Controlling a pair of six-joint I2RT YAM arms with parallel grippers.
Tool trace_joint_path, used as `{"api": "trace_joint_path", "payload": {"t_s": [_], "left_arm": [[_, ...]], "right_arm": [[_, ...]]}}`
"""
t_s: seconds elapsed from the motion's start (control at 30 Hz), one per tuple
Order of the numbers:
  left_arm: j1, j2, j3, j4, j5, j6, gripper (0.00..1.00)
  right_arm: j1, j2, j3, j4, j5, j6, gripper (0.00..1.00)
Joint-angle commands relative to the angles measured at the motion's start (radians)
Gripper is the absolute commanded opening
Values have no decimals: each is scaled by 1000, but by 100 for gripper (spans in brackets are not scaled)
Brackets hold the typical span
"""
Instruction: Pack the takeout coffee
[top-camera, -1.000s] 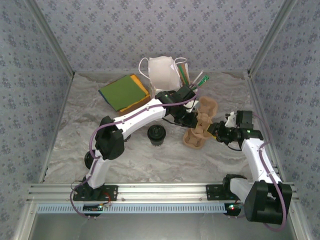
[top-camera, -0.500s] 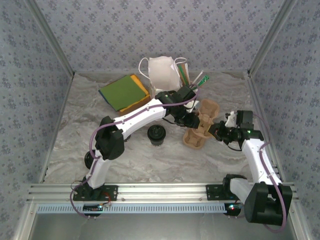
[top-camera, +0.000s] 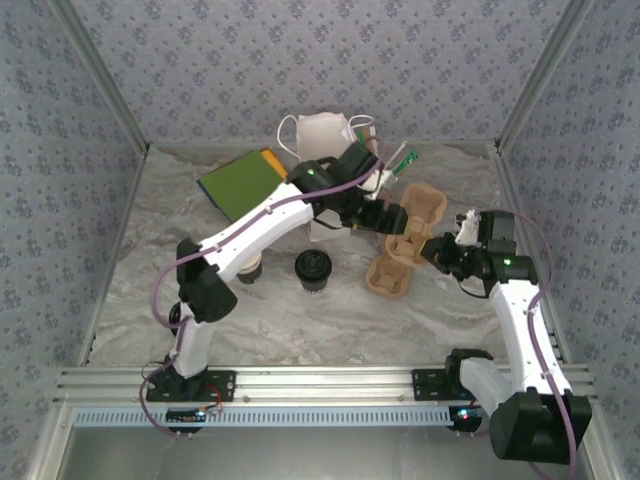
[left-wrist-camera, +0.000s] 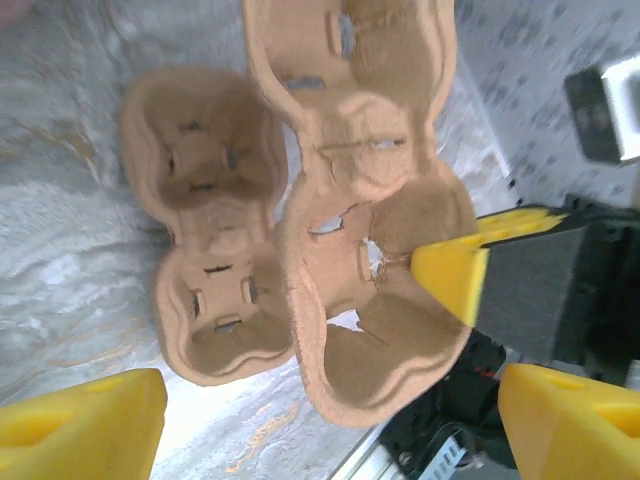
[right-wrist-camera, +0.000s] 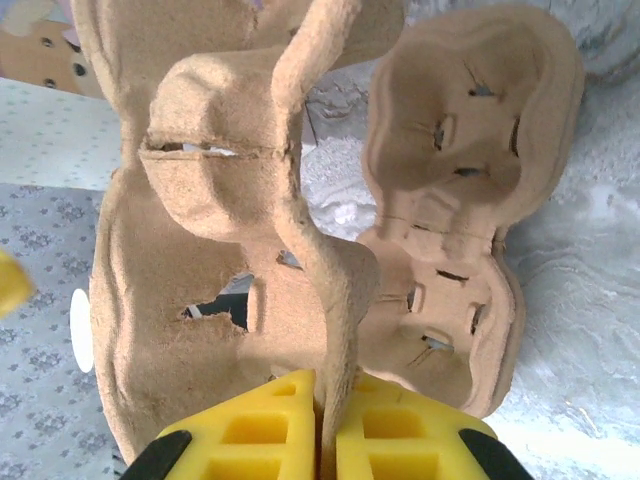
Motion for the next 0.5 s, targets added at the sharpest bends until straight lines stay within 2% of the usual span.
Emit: {"api": "trace_joint_path", "payload": {"t_s": [0.0, 0.2, 0.47], "left_arm": [[32, -88, 61, -69, -64, 24, 93], [76, -142, 129, -157, -161, 38, 96], [217, -230, 83, -186, -239, 22, 97]], "right_arm": [[31, -8, 98, -73, 72, -52, 10], [94, 39, 263, -109, 149, -56, 10], [238, 160, 546, -138, 288, -85, 10]]}}
